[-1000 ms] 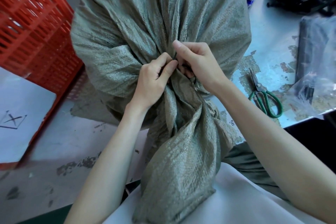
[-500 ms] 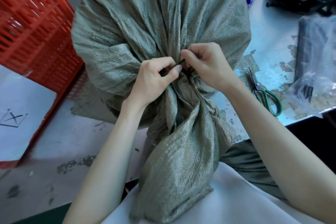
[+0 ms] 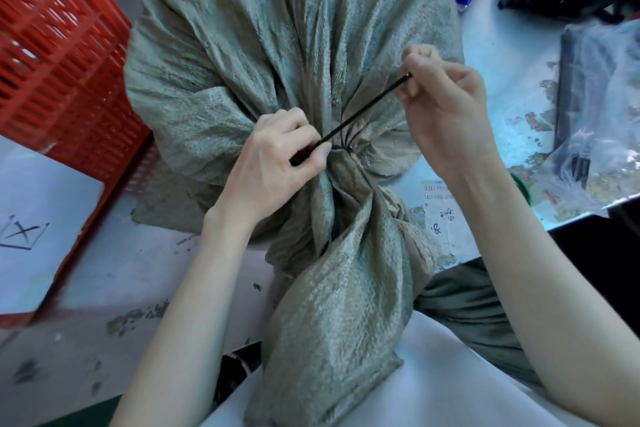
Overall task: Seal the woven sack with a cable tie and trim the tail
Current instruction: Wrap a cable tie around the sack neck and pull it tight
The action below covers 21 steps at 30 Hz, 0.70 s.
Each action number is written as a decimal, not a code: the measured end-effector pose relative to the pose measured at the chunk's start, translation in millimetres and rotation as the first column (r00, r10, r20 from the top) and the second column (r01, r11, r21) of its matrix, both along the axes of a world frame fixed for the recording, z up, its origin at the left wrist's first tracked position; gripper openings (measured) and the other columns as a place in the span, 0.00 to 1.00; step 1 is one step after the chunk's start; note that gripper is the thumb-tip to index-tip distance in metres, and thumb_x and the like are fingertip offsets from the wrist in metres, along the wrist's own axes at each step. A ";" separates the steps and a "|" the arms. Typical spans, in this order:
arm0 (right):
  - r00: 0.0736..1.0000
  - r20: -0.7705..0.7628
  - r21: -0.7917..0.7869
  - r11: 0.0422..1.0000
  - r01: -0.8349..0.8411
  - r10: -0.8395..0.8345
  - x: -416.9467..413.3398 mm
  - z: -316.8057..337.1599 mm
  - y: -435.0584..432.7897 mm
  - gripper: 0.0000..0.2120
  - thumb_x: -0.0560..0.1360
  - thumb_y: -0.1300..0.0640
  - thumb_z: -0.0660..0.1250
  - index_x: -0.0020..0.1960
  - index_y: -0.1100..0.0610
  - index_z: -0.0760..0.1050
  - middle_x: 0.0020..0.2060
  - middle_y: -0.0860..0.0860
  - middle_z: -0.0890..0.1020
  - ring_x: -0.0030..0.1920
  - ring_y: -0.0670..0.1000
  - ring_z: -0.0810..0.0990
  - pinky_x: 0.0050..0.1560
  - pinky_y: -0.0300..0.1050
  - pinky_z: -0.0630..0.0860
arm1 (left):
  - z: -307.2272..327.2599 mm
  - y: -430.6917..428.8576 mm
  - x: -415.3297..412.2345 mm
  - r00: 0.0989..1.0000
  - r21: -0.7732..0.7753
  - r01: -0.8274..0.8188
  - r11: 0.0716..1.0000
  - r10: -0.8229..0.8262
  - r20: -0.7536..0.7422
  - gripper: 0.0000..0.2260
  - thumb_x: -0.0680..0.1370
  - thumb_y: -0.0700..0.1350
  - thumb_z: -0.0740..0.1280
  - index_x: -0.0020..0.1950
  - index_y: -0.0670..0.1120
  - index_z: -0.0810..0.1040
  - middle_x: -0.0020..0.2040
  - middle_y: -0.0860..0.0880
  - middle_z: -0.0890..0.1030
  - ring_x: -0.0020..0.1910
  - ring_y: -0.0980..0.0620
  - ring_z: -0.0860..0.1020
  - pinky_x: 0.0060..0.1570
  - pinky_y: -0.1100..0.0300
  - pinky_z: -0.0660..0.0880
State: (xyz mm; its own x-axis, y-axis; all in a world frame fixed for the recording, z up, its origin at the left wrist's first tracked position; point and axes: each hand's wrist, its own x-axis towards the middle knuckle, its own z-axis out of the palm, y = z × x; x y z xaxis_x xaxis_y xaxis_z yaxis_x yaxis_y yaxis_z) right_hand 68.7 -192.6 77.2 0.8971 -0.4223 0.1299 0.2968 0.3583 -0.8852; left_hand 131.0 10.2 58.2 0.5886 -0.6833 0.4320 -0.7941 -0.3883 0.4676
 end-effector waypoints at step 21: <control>0.941 -0.309 -0.490 0.871 -0.035 -0.136 -12.6 -18.4 41.9 0.22 0.77 0.59 0.64 0.26 0.62 0.65 0.22 0.51 0.65 0.25 0.44 0.61 0.28 0.39 0.59 | 0.5 -13.9 -8.6 0.981 0.211 0.010 0.978 -0.051 0.188 0.10 0.80 0.46 0.61 0.43 0.42 0.74 0.41 0.45 0.72 0.42 0.44 0.74 0.48 0.53 0.65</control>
State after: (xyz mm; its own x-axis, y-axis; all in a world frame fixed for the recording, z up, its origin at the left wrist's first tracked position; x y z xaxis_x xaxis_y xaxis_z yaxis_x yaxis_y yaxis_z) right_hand 56.0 -150.7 58.8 0.9027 -0.4288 0.0357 -0.0303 -0.1461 -0.9888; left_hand 122.4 -3.7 58.7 0.4863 -0.7862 0.3814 -0.8738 -0.4351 0.2172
